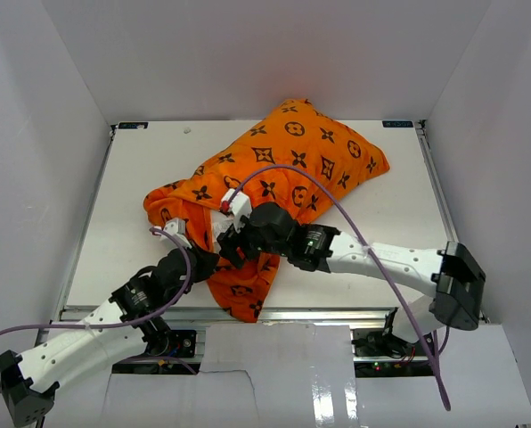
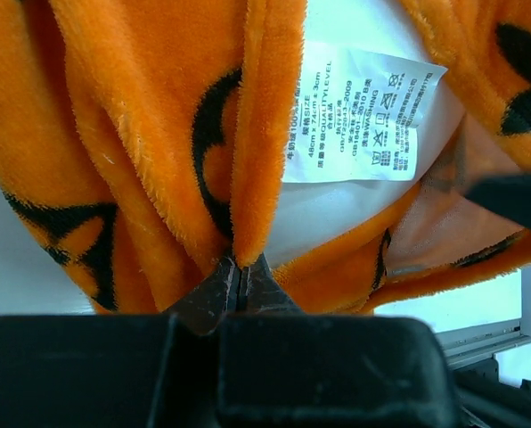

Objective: Remove the pillowcase from the pillow

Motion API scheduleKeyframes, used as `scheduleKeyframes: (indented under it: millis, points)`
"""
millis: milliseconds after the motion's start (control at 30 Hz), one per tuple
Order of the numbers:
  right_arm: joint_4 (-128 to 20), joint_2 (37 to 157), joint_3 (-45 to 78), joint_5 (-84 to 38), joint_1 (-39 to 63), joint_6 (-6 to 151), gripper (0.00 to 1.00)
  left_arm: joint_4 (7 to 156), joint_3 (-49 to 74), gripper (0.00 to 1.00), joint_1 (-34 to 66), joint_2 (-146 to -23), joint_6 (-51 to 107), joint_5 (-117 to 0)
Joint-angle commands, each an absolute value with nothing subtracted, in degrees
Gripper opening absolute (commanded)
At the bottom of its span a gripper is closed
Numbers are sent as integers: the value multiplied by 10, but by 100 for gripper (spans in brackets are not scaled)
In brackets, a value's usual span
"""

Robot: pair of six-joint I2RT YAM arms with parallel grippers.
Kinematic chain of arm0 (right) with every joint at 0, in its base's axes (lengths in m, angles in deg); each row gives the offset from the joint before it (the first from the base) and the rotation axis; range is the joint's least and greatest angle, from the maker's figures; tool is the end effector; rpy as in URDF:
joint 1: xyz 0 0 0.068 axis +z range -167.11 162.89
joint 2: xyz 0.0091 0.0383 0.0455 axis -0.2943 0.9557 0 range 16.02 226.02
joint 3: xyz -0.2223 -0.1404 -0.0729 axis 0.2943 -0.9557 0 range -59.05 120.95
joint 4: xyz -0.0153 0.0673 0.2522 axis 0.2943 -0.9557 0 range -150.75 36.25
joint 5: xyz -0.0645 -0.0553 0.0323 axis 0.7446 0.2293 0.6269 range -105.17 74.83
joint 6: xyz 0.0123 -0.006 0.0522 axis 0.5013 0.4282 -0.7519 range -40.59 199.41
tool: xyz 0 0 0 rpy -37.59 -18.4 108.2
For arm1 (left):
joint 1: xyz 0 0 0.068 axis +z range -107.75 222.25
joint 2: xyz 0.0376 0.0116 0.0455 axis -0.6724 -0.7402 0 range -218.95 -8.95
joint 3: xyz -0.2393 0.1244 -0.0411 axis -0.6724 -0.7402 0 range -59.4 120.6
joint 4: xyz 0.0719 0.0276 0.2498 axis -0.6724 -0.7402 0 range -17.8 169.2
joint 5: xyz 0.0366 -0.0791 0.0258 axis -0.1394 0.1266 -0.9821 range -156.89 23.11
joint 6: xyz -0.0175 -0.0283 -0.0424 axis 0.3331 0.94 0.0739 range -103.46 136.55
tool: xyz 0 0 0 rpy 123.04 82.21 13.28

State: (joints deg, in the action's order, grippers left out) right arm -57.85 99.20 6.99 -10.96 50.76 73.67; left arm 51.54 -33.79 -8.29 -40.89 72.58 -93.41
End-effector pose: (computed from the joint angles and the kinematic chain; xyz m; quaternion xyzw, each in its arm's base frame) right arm 0.1313 0.3163 0.3210 -0.4079 0.7171 0.3138 0.4700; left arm 0.0972 -0.0933 0.2265 -0.1487 0.8532 -0.2453 0.4355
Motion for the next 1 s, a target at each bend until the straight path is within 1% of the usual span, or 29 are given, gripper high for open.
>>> scheduleKeyframes:
  millis: [0,33,67,167,200,300,333,400,433,467,500,600,667,733,767,900,967]
  points:
    - [-581,1041,102,-3,505,739,77,487,-355,0,-85,-399,724,-917]
    - [-581,1065,106,18,500,740,82,487,-359,0,-85,-394,725,-914]
    - [-583,1079,111,32,495,740,84,487,-361,0,-85,-391,727,-911]
    - [-594,1127,127,61,467,736,86,483,-367,0,-85,-383,733,-906]
    - [-596,1137,129,66,462,736,85,480,-367,0,-85,-382,736,-905]
    - [-599,1174,137,99,440,733,75,468,-364,0,-85,-380,742,-904]
    - [-599,1188,139,108,426,730,63,462,-362,0,-85,-378,743,-907]
    - [-603,1198,154,116,404,715,51,456,-358,0,-85,-373,748,-911]
    - [-605,1204,160,110,377,711,29,453,-357,0,-85,-371,749,-912]
    - [-609,1206,175,107,363,705,10,452,-357,0,-85,-369,750,-914]
    - [-608,1205,181,103,352,698,8,452,-356,0,-85,-368,749,-913]
    - [-610,1205,231,70,312,712,8,462,-362,0,-85,-371,744,-906]
    - [-619,1211,272,58,307,718,8,486,-372,0,-85,-372,727,-881]
    - [-671,1242,374,46,306,728,8,526,-387,0,-85,-379,710,-861]
    - [-712,1267,449,25,306,728,8,547,-391,0,-85,-383,707,-847]
    - [-771,1309,572,-22,306,726,8,567,-402,0,-85,-432,717,-863]
    - [-776,1302,583,-37,306,727,8,567,-402,0,-85,-451,731,-891]
